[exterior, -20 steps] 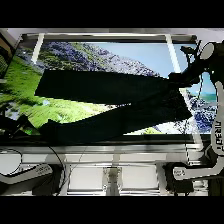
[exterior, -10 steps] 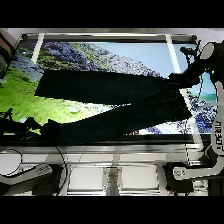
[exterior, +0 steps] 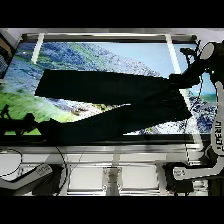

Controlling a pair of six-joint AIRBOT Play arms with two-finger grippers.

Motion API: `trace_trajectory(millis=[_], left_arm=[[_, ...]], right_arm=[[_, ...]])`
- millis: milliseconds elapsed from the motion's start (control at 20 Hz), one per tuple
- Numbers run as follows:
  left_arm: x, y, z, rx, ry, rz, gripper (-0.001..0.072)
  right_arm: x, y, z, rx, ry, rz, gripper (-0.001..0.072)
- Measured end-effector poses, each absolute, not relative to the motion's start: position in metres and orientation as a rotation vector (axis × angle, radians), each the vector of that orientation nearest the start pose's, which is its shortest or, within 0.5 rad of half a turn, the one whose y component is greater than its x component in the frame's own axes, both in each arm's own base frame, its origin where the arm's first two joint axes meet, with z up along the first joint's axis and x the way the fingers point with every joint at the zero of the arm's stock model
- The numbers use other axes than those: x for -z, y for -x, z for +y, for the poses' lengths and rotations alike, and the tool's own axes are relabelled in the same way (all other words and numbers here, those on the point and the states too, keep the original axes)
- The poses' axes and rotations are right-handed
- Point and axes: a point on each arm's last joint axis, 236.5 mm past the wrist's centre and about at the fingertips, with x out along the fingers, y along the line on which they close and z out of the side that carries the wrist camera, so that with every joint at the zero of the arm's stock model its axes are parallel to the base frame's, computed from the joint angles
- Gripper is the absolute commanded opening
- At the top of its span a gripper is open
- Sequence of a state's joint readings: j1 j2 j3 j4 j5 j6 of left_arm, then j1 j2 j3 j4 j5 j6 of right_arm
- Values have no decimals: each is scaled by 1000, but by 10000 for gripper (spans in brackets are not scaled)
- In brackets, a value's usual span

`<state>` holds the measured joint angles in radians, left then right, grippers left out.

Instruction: Fold the clothes and pants, and hang the long-sleeved shirts on hangers.

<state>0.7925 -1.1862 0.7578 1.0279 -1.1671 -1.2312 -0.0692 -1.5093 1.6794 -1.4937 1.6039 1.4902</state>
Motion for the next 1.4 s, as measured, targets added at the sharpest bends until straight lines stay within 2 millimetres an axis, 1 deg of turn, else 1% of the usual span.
trace_trajectory(millis=[100, 200, 300, 350, 450, 500, 550, 600, 700, 800, 850, 950, 1050, 1100, 1200, 1300, 1400], left_arm=[[25, -286, 133, -197, 761, 1125, 19], [-22, -303, 153, -222, 672, 1005, 19], [-74, -317, 167, -237, 585, 892, 19], [-100, -321, 172, -242, 545, 844, 19], [-141, -325, 176, -243, 477, 780, 19], [-156, -326, 175, -240, 454, 762, 19], [-166, -326, 174, -236, 438, 751, 19], [-172, -325, 174, -235, 422, 751, 20], [-175, -319, 173, -240, 387, 778, 20], [-171, -310, 174, -252, 345, 824, 20], [-170, -307, 176, -261, 329, 841, 20], [-167, -301, 179, -277, 306, 871, 20], [-165, -297, 182, -287, 291, 889, 20], [-165, -296, 182, -290, 286, 893, 20], [-164, -294, 184, -295, 280, 902, 20], [-162, -293, 185, -298, 278, 910, 20], [-160, -293, 186, -299, 278, 916, 21]], right_arm=[[-72, -405, -10, -89, -8, 1427, 397], [-72, -404, -15, -106, 7, 1423, 516], [-73, -404, -25, -111, -15, 1418, 524], [-73, -403, -31, -111, -42, 1417, 528], [-74, -398, -42, -124, -116, 1420, 528], [-73, -394, -47, -133, -157, 1424, 528], [-71, -389, -49, -154, -207, 1431, 528], [-66, -382, -50, -178, -251, 1447, 528], [-49, -362, -46, -236, -328, 1503, 528], [-23, -335, -38, -297, -377, 1585, 528], [-7, -319, -34, -319, -396, 1635, 528], [24, -290, -31, -324, -414, 1717, 527], [50, -266, -30, -313, -418, 1774, 527], [61, -258, -32, -298, -407, 1790, 527], [73, -250, -35, -271, -384, 1791, 527], [80, -250, -43, -237, -348, 1769, 528], [85, -251, -45, -223, -332, 1751, 527]])
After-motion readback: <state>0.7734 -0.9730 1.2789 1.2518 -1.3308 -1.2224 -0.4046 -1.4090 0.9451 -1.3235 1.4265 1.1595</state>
